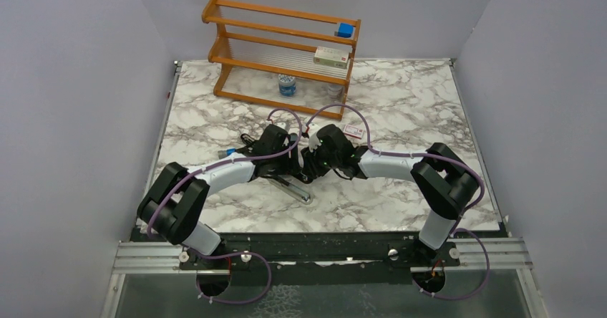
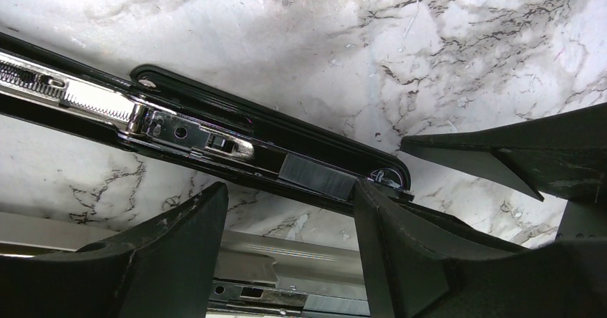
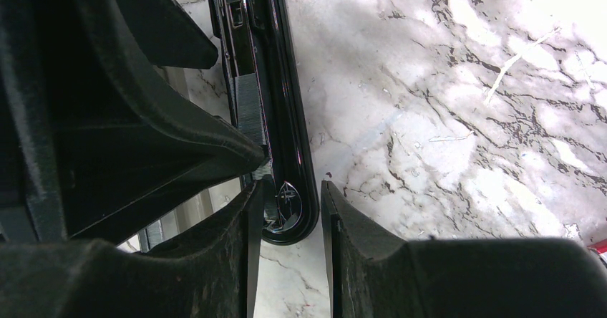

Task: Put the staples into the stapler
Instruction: Install the staple into the stapler.

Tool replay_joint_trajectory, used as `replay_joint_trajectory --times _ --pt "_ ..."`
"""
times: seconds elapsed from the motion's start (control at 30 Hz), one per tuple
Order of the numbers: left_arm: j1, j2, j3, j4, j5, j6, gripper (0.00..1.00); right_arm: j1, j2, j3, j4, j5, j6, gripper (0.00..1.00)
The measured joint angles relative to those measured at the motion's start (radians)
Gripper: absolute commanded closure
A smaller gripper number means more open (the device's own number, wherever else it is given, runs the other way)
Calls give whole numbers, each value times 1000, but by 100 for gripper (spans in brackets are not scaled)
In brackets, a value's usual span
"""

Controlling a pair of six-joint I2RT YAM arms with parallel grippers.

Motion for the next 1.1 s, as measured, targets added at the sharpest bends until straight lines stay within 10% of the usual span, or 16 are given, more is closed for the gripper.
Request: replay_joint_trajectory --times 1.1 --pt "8 -134 22 -9 -45 19 25 0 -4 1 -2 1 0 62"
